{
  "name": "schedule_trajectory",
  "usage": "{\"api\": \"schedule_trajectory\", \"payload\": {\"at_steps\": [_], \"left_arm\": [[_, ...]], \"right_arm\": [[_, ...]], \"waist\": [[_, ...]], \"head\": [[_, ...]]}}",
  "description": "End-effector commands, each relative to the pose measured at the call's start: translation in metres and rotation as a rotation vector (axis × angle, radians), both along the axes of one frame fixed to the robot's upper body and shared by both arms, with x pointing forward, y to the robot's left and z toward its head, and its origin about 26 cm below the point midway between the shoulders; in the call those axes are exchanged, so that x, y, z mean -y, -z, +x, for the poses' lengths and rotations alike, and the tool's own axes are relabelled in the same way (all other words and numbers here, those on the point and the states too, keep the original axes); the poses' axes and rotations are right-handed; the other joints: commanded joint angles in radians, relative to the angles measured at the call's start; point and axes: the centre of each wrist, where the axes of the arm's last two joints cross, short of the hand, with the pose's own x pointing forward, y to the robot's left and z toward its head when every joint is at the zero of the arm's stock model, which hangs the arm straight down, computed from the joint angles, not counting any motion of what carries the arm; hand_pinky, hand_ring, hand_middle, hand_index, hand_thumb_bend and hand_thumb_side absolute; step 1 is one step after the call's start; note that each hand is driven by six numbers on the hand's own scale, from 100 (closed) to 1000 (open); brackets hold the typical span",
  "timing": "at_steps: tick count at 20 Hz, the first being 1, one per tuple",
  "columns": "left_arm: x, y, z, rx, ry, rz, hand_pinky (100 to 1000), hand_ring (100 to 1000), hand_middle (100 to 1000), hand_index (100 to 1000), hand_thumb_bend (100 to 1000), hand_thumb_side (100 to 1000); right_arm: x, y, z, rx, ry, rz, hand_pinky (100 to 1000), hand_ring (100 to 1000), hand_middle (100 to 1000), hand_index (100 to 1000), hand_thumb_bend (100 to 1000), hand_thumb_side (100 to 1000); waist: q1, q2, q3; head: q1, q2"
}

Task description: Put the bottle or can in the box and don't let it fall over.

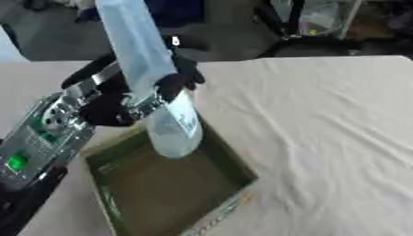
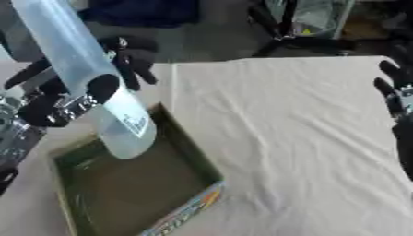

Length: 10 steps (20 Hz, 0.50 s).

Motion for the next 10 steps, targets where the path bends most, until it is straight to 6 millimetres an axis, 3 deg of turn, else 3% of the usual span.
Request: {"api": "schedule_trajectory", "payload": {"at_steps": [1,10], "left_arm": [[-0.002,0.002,0.002,-0.033,-0.039,-0.005,953,719,876,139,100,672],[-0.002,0.032,0.01,0.015,-0.024,0.144,939,713,856,118,100,634]], "right_arm": [[0.004,-0.01,-0.004,0.032,0.011,-0.033,1000,1000,978,1000,100,470],[0.004,-0.011,-0.003,0.033,0.008,-0.027,1000,1000,978,1000,100,470]], "waist": [[-0.002,-0.017,0.001],[-0.002,-0.017,-0.004]], "head": [[-0.003,-0.007],[-0.003,-0.001]]}}
